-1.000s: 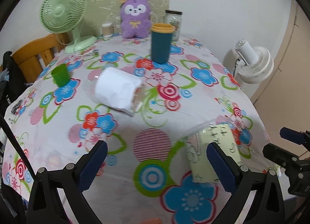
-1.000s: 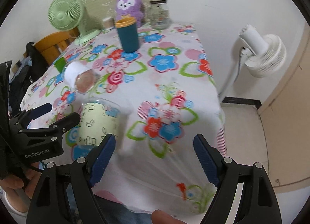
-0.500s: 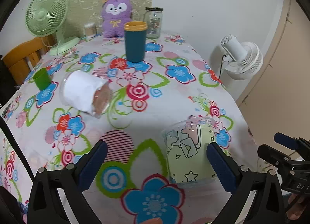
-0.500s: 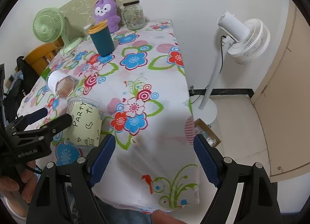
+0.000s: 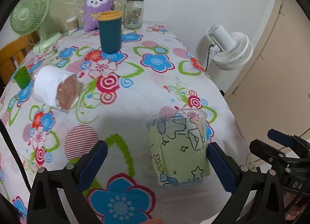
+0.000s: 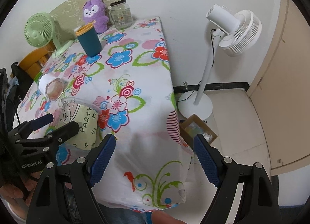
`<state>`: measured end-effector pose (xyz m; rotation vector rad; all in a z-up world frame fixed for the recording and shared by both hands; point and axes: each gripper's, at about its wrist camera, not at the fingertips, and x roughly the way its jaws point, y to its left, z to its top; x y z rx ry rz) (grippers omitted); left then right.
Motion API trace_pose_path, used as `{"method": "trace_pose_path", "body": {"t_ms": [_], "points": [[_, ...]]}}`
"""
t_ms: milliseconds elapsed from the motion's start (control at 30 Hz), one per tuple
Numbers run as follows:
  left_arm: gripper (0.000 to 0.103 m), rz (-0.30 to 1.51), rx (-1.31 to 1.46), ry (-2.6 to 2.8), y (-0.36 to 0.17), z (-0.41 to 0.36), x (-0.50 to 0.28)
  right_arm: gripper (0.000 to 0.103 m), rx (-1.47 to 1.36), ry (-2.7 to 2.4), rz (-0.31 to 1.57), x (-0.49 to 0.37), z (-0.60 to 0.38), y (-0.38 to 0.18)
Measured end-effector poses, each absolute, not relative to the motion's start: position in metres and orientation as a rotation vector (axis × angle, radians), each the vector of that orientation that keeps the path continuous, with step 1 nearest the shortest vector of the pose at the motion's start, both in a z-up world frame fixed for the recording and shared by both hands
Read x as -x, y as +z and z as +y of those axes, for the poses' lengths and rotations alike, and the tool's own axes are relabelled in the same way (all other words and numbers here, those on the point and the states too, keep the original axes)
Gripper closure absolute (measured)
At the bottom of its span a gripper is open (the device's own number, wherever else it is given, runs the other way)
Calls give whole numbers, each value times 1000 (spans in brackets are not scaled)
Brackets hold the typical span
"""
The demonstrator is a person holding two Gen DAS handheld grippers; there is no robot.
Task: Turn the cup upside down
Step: 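Close the left tool on the cup while the right tool releases it, then roll the left tool to turn the cup rim-down and lower it onto the table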
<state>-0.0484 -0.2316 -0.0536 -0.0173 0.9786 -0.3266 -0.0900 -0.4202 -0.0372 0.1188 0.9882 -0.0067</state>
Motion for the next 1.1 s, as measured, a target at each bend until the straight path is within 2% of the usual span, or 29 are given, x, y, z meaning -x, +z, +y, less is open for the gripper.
{"method": "trace_pose_path", "body": {"t_ms": [233,333,633,700,1100], "points": [[0,1004,16,-350,-63,-244,46,19,-128,-23,996,91,-428,-42],[3,1010,15,-360,-65,-247,46,19,-124,-29,997,93,-429,-42],[27,1054,36,-408,-69,-252,48,19,-130,-34,998,93,-433,-43],[37,1052,35,-416,-68,-252,50,19,-132,-31,997,93,-432,-43],[40,1033,8,-403,-61,-243,53,19,-150,-15,993,91,-428,-44]]}}
